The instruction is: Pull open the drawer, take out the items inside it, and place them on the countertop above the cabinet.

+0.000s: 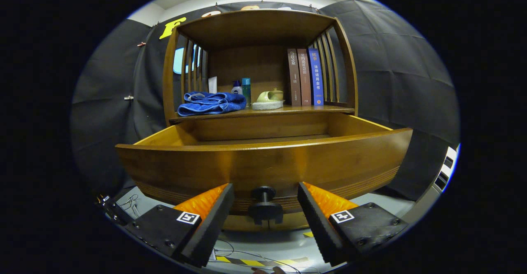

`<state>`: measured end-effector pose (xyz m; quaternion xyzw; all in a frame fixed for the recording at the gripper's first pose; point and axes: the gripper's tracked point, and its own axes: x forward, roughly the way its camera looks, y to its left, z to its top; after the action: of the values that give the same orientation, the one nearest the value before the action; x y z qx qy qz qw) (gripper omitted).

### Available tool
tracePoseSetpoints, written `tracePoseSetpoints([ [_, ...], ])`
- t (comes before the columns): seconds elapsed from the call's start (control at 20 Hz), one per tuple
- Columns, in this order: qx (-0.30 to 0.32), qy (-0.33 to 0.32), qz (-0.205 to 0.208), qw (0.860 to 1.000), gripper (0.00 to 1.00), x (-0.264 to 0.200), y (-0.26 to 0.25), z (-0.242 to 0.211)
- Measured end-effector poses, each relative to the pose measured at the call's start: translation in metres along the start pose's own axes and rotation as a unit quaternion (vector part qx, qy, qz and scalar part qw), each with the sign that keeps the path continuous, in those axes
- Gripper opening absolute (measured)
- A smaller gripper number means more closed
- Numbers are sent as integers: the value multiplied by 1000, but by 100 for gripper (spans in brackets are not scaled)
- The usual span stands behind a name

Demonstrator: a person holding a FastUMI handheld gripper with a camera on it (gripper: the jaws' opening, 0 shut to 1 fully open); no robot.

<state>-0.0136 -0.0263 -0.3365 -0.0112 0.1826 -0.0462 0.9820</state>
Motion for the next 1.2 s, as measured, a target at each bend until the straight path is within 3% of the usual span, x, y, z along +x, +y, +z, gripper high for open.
tracePoseSetpoints([
  [0.3,-2,-8,2,1000,99,14,0,7],
  [1.2,4,-26,7,1000,100,129,3,39],
])
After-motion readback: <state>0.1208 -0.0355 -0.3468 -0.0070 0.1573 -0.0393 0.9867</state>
